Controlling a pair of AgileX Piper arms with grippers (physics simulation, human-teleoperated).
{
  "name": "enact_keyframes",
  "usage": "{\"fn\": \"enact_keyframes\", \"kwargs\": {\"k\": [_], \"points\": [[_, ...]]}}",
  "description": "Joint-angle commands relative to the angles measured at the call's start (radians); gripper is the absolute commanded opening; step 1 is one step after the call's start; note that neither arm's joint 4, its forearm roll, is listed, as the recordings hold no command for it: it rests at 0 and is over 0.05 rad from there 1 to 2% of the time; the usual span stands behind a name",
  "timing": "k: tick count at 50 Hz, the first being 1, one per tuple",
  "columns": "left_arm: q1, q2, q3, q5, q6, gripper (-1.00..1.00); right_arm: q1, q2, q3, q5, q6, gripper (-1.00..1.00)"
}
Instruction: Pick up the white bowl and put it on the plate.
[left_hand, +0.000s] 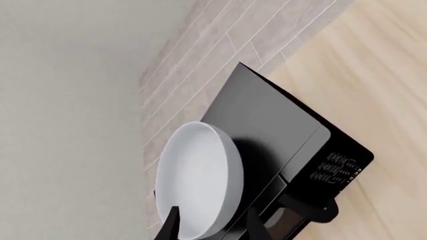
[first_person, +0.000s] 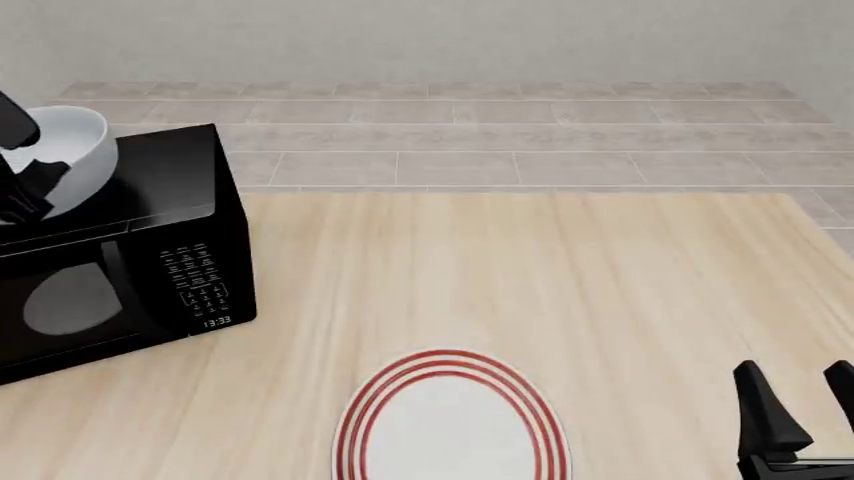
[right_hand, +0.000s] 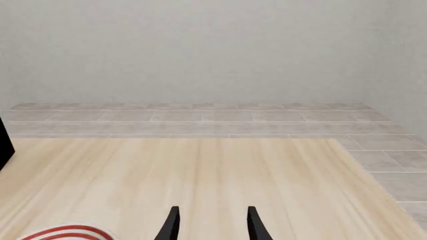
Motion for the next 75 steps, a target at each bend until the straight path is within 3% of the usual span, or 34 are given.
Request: {"fn": "enact_keyframes", "kwargs": {"k": [1,45,75], "points": [[0.0,0.037,0.008,-0.042,0.001,1.0,0.0,-0.003,0.002,0.0,0.0,1.0],[0.015,0.12,0.051,-0.123,-0.012,1.0,0.0,-0.003,0.002,0.0,0.0,1.0],[0.024,0.14,0.051,-0.12,-0.017,1.0,0.0,-0.002,0.002,0.0,0.0,1.0]]}}
